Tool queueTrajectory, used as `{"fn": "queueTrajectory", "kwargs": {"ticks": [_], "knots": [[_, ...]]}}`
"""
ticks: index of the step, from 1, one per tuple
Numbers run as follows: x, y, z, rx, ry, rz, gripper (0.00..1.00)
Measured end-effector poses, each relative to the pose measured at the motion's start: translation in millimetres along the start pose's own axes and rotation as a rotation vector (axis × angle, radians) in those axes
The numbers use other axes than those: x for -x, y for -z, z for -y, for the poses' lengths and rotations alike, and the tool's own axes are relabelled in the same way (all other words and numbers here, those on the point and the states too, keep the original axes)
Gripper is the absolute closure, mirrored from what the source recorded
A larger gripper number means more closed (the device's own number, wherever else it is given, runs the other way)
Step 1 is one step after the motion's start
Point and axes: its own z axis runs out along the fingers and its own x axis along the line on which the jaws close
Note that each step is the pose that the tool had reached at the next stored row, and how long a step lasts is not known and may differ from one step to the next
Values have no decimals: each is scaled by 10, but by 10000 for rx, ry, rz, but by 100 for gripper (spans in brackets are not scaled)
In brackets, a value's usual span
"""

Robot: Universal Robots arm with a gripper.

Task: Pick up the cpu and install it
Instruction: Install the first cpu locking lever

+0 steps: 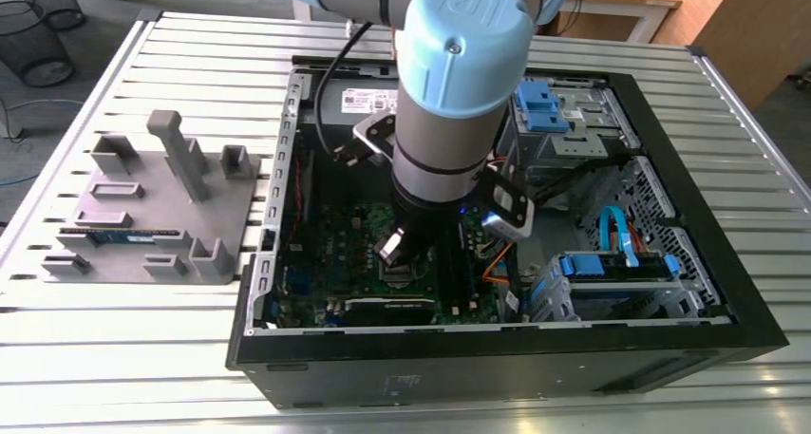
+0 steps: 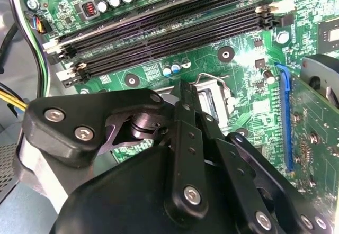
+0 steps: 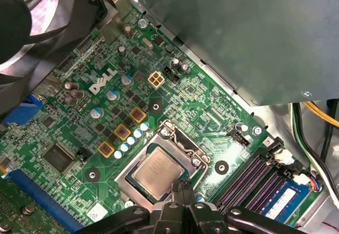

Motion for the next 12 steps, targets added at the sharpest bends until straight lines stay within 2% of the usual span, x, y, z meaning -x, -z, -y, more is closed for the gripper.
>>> {"fn": "queueTrajectory", "kwargs": {"ticks": [5,12], "knots": [[0,-29,4,-8,-49,9,89],[0,-33,5,-7,-100,17,89]]}}
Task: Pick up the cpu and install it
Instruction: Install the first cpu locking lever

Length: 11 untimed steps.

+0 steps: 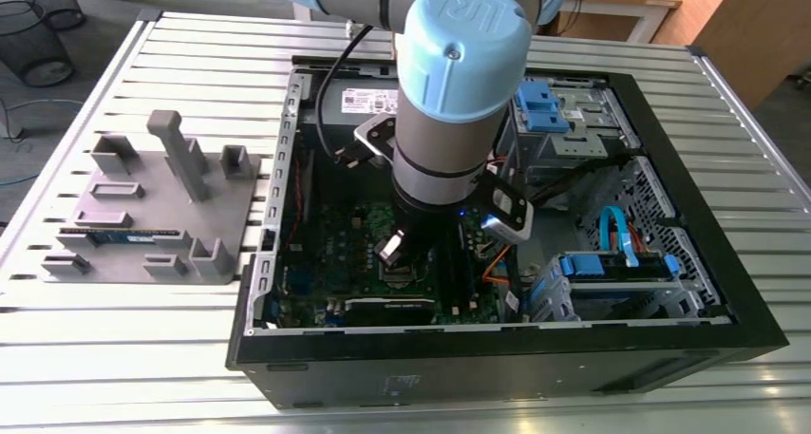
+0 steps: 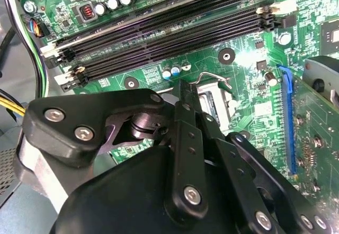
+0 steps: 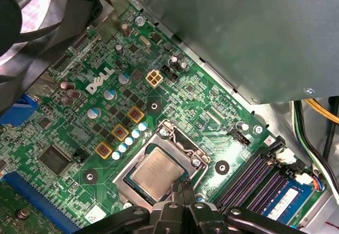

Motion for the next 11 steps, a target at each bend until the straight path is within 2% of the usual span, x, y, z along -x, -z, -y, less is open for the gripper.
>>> {"fn": "queueTrajectory", "kwargs": {"ticks": [11], "knots": [[16,-30,18,-14,-20,16,89]]}}
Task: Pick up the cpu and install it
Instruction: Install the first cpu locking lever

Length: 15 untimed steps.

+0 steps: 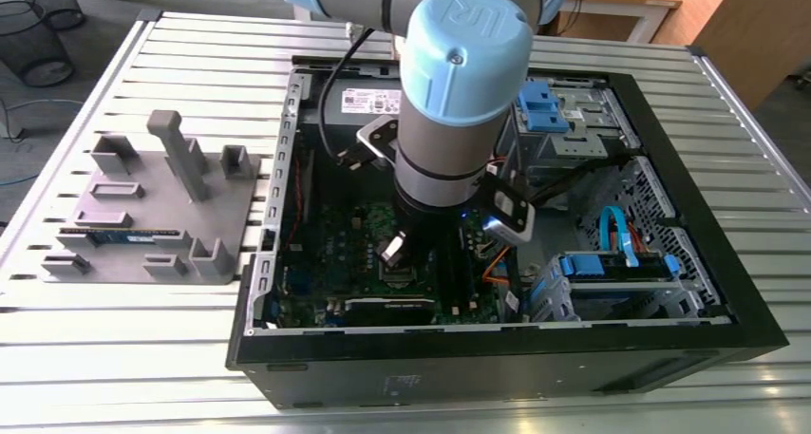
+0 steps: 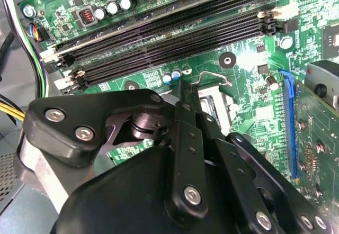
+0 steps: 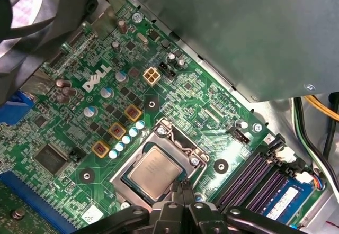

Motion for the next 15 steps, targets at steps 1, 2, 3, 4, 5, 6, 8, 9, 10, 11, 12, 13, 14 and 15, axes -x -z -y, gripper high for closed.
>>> {"fn": "queueTrajectory", "kwargs": {"ticks": [1,2,3,4,5,6,8,9,10,11,12,13,14,15], "knots": [[2,-4,3,-3,1,1,89],[5,-7,5,-4,1,3,89],[7,-11,7,-7,1,4,89],[7,-15,9,-11,-1,5,89],[8,-19,10,-14,-1,7,89],[9,-24,12,-18,1,9,89],[10,-35,15,-26,3,17,89],[10,-41,16,-31,2,23,89],[11,-48,17,-35,2,30,89],[12,-50,17,-42,3,31,89],[12,-51,18,-53,5,28,89],[12,-51,18,-60,7,21,89],[12,-50,19,-63,8,16,89],[7,-45,22,-68,8,6,89]]}}
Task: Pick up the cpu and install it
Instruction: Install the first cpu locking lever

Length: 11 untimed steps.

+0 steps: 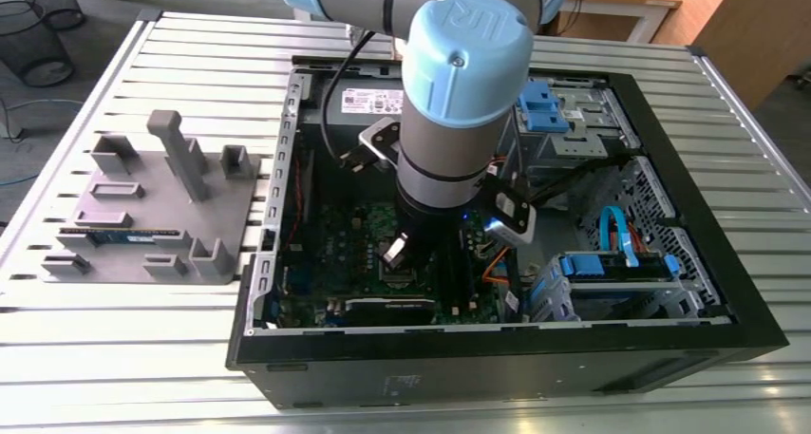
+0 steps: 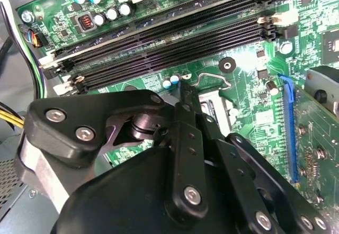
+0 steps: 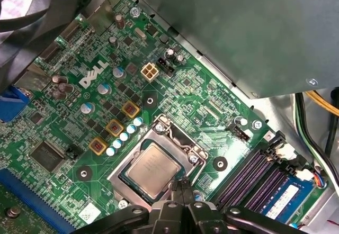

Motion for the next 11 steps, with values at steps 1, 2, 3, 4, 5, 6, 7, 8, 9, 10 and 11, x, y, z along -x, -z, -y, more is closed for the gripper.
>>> {"fn": "queueTrajectory", "kwargs": {"ticks": [1,2,3,4,5,6,7,8,9,10,11], "knots": [[-8,-10,6,8,0,14,89],[-13,-13,12,13,-2,23,89],[-15,-14,16,15,-2,25,89],[-17,-12,19,16,-6,26,89],[-22,-14,23,19,-8,31,89],[-25,-13,25,19,-12,32,89],[-26,-8,27,20,-17,36,89],[-26,2,28,26,-29,49,89],[-26,17,28,35,-43,71,89],[-21,52,28,31,-53,86,89],[-19,98,28,32,-70,77,89]]}}
